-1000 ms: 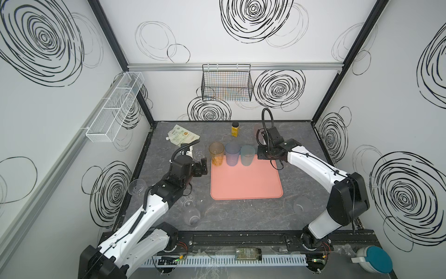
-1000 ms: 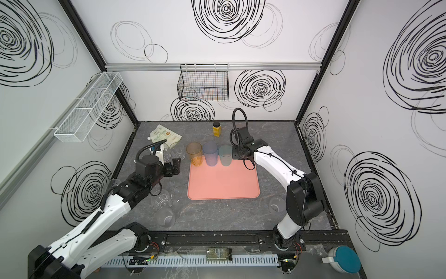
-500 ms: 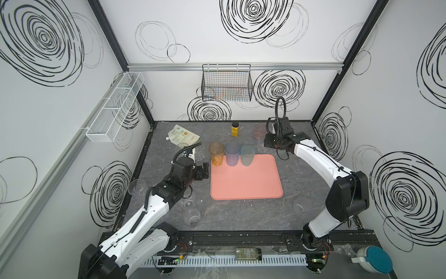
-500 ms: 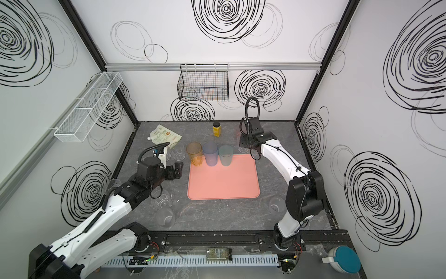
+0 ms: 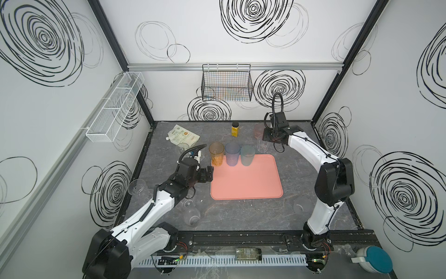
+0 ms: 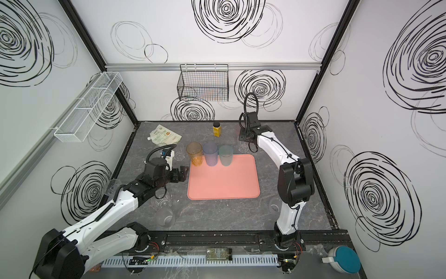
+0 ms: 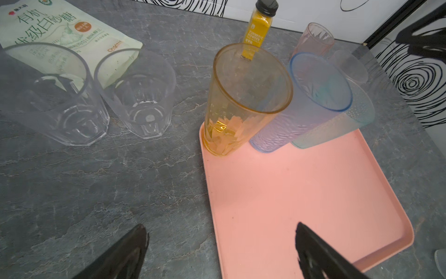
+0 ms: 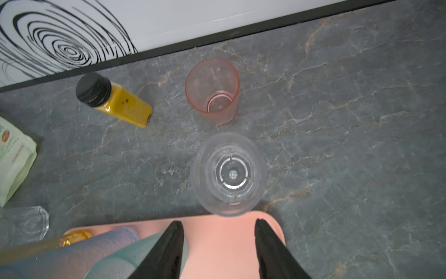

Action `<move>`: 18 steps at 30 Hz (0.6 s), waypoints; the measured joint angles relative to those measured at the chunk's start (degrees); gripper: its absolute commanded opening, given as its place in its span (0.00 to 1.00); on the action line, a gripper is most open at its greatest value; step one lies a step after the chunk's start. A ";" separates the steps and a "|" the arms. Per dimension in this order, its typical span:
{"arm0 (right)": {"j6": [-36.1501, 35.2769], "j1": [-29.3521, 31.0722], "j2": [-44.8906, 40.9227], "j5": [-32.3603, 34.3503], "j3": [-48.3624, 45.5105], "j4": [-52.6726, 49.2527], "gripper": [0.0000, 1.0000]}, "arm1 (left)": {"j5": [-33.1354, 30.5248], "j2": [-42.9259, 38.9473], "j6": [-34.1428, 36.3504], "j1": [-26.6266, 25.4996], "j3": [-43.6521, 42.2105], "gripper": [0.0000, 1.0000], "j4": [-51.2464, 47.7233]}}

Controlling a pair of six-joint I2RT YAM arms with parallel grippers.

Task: Place the glasses into the tray
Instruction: 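Move the right gripper to the small pink cup and grasp it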

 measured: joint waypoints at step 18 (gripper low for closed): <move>0.07 -5.84 27.76 -4.17 29.75 -2.86 0.44 | 0.04 0.22 1.09 0.00 -0.52 0.97 0.79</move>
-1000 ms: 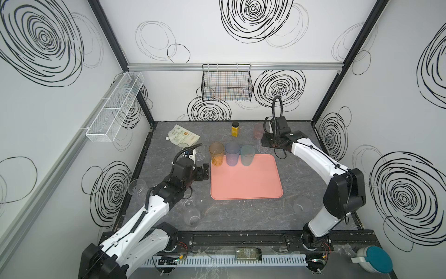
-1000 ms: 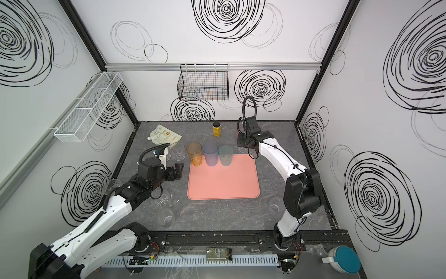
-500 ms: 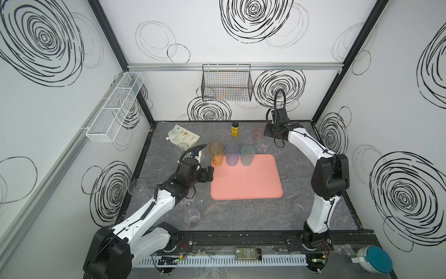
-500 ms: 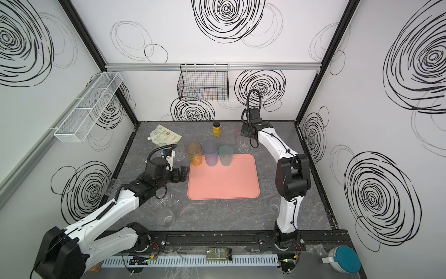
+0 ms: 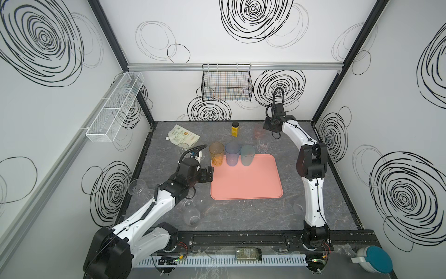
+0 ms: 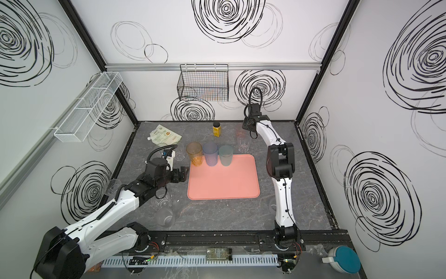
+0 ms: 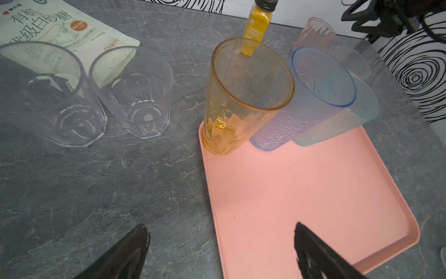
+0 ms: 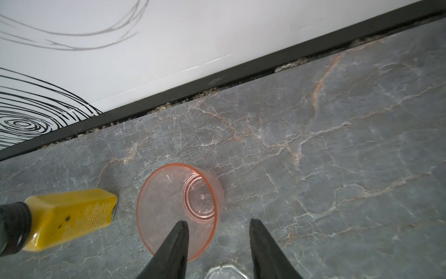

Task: Place the glasses into the tray
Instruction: 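Move the right gripper to the small pink cup and grasp it, then lift the pink cup with the right gripper and carry it over the tray corner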

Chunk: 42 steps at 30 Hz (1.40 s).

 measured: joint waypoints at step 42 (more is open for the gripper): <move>-3.06 -0.24 -35.78 3.89 -27.54 -3.96 0.07 | -5.29 1.99 -1.31 -17.11 1.62 0.98 5.07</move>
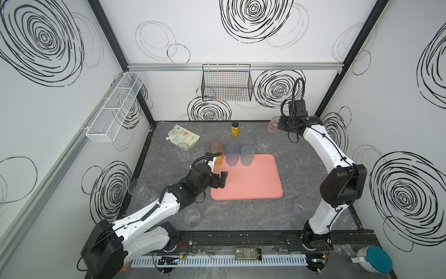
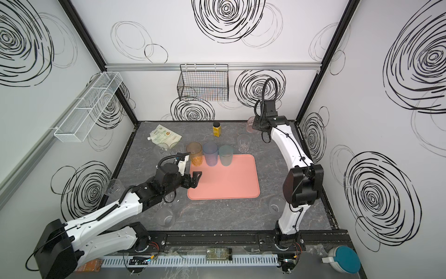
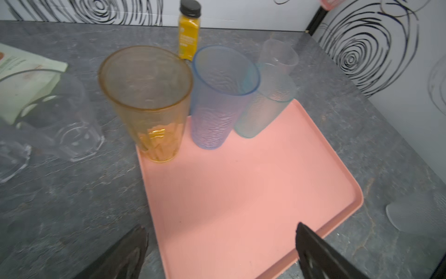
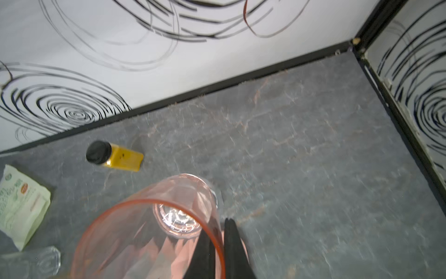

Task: Place the glasses into the tray
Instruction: 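Lift the pink cup with the right gripper and carry it over the tray corner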

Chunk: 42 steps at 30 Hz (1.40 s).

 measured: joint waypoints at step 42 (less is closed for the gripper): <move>-2.21 8.41 8.72 4.24 -15.74 3.65 0.09 | -2.82 9.79 -1.16 -3.93 -1.29 0.96 7.74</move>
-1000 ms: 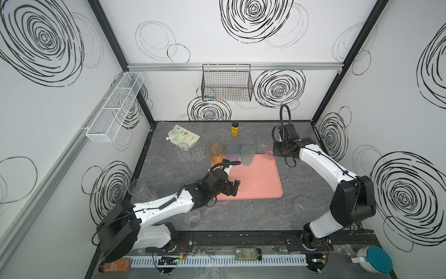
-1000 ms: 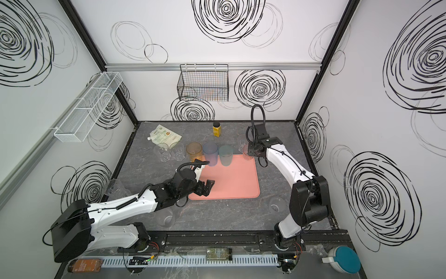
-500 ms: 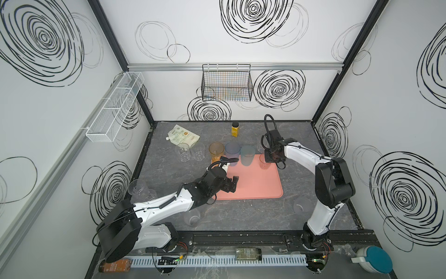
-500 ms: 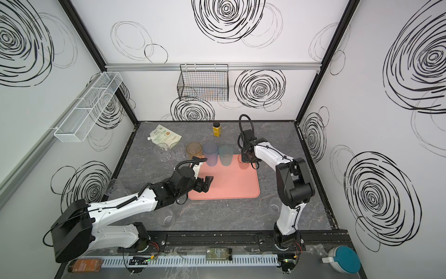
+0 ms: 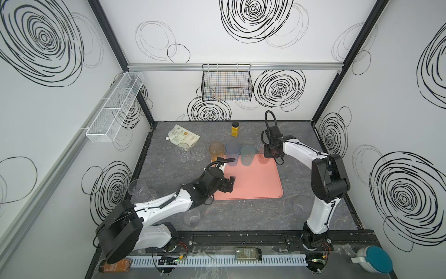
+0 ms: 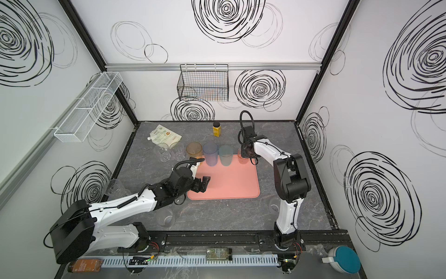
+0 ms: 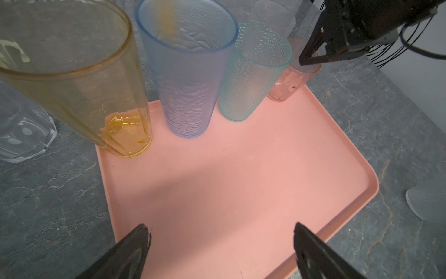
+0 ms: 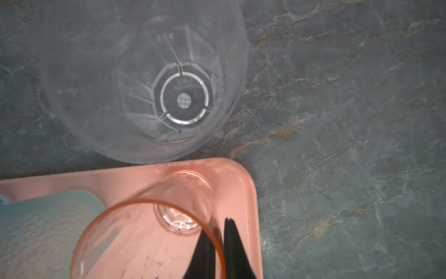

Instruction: Place the glasses into the tray

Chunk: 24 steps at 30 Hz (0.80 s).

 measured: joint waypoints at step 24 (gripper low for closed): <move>0.76 0.28 0.07 -1.92 -0.15 0.07 0.28 | -0.37 -1.40 0.02 0.59 -0.87 0.96 0.79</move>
